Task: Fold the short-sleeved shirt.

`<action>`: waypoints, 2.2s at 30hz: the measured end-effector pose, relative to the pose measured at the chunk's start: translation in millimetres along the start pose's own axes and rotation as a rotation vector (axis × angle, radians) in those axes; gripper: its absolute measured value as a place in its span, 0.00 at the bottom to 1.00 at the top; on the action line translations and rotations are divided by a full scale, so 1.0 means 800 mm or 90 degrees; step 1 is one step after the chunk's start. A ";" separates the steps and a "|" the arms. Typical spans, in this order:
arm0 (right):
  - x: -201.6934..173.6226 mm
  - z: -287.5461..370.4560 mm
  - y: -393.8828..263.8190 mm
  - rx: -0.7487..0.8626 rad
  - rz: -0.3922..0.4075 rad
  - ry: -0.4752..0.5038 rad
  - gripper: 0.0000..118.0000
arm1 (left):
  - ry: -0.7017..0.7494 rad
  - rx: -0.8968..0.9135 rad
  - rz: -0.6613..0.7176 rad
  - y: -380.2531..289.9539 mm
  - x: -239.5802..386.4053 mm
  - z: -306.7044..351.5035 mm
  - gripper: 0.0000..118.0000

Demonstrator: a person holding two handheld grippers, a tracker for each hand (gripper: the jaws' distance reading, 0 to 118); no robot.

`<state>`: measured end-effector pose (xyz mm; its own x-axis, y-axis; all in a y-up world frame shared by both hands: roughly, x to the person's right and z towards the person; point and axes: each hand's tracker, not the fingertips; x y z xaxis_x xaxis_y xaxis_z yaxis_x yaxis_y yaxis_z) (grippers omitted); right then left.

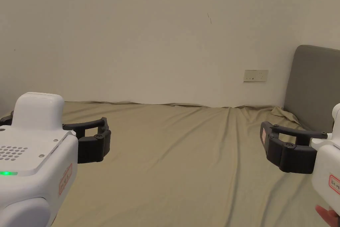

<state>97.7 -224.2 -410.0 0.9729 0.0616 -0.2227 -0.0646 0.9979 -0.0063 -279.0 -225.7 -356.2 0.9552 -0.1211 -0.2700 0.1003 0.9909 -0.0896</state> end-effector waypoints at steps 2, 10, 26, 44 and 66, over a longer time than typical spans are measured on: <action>0.001 0.000 0.000 0.002 -0.001 0.001 1.00 | 0.001 -0.001 0.000 0.000 0.000 0.000 0.99; 0.007 0.000 0.002 0.012 -0.023 0.007 1.00 | -0.006 0.003 0.018 0.002 -0.003 0.001 0.99; 0.006 -0.002 -0.003 0.006 -0.024 0.015 1.00 | -0.008 0.000 0.016 0.001 0.000 0.005 0.99; 0.003 -0.005 0.003 0.001 -0.021 0.005 1.00 | -0.008 -0.001 0.022 0.005 0.000 0.003 0.99; 0.002 -0.009 0.010 -0.027 -0.017 -0.009 1.00 | -0.009 -0.008 0.016 0.004 -0.001 -0.002 0.99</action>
<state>97.2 -216.5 -417.7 0.9775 0.0353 -0.2078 -0.0474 0.9974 -0.0540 -279.6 -222.7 -358.0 0.9614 -0.0959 -0.2579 0.0736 0.9928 -0.0949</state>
